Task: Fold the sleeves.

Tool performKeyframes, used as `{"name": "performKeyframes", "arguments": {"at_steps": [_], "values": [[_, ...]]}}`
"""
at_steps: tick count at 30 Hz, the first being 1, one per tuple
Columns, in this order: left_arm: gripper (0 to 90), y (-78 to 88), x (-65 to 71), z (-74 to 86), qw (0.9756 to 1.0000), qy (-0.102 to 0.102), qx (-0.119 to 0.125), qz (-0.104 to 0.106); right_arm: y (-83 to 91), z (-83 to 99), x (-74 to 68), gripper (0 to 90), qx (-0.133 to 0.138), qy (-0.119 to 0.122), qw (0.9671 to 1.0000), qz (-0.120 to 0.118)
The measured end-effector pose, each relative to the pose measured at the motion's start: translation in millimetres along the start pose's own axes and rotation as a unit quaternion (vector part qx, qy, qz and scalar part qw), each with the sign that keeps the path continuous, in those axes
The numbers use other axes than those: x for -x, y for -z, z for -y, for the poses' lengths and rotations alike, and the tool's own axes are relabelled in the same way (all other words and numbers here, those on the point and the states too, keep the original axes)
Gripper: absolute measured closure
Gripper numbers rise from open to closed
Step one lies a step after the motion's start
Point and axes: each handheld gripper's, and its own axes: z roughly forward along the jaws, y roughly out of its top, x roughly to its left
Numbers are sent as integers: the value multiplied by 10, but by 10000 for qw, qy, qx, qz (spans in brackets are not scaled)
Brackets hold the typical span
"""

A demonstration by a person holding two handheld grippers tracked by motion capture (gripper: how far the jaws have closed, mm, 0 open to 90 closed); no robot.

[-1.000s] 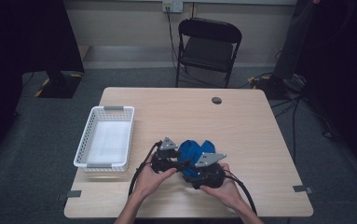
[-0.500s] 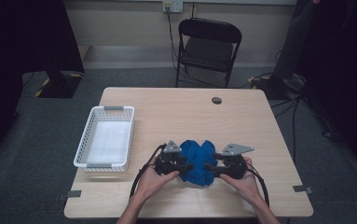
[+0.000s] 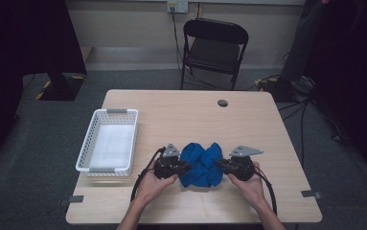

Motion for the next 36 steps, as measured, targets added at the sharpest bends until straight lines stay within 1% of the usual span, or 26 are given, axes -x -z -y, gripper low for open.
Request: {"name": "performKeyframes", "arguments": {"at_steps": [2,4,6,7,9,11,12,13,14,15,17,19,20,21,22,24,26,27,28,29,30,31,32,34,35,36], "values": [[782,34,-30,-2,9999,49,47,-82,68,3,68,834,85,-94,9999,73],[783,53,-58,3,9998,134,87,-132,119,17,133,835,104,-139,9997,163],[789,55,-76,18,9996,131,36,-231,162,37,196,835,106,-187,9995,239],[793,52,-86,28,9996,145,-1,-244,182,48,229,835,110,-215,9993,280],[796,45,-103,46,9992,122,-85,-369,231,65,294,835,127,-281,9988,387],[799,43,-126,64,9991,199,-110,-358,290,85,363,835,173,-348,9980,496],[799,43,-130,69,9991,194,-125,-367,320,97,398,834,185,-403,9976,540],[794,42,-124,67,9991,212,-116,-338,347,110,431,834,201,-444,9973,551],[790,43,-110,57,9994,221,-73,-258,370,123,447,835,197,-458,9970,584],[771,44,-87,37,9997,192,-10,-162,389,135,456,835,184,-427,9969,636],[728,28,-16,-20,10000,-6,99,-4,406,157,462,834,169,-420,9970,628],[650,-27,74,-83,9997,-187,159,95,394,183,456,833,115,-387,9972,630],[641,-67,120,-112,9993,-295,128,168,381,200,456,833,84,-359,9974,625],[604,-112,164,-139,9989,-378,130,253,368,219,454,833,43,-376,9974,616],[565,-160,197,-166,9986,-439,105,266,353,240,457,831,20,-393,9974,603],[453,-253,245,-211,9980,-568,59,267,322,279,463,826,-30,-429,9973,592],[427,-344,281,-232,9975,-616,33,333,304,296,461,816,-56,-432,9973,586],[416,-391,308,-230,9970,-683,-42,370,299,298,456,809,-58,-421,9974,580],[417,-433,334,-218,9962,-767,-130,384,295,304,452,796,-75,-412,9974,588],[439,-473,357,-200,9957,-835,-229,344,291,313,453,789,-85,-416,9973,594],[504,-507,371,-180,9948,-932,-332,230,287,325,457,778,-93,-454,9973,576],[563,-529,373,-155,9946,-932,-364,259,283,337,462,773,-116,-470,9972,575],[698,-538,363,-128,9944,-899,-369,419,278,348,467,772,-121,-477,9972,562],[769,-525,341,-95,9955,-868,-326,205,290,361,472,773,-116,-464,9972,570],[805,-501,322,-87,9958,-829,-291,247,305,363,474,773,-113,-461,9972,573],[808,-465,304,-82,9963,-795,-235,236,324,363,479,768,-91,-470,9972,568]]}}
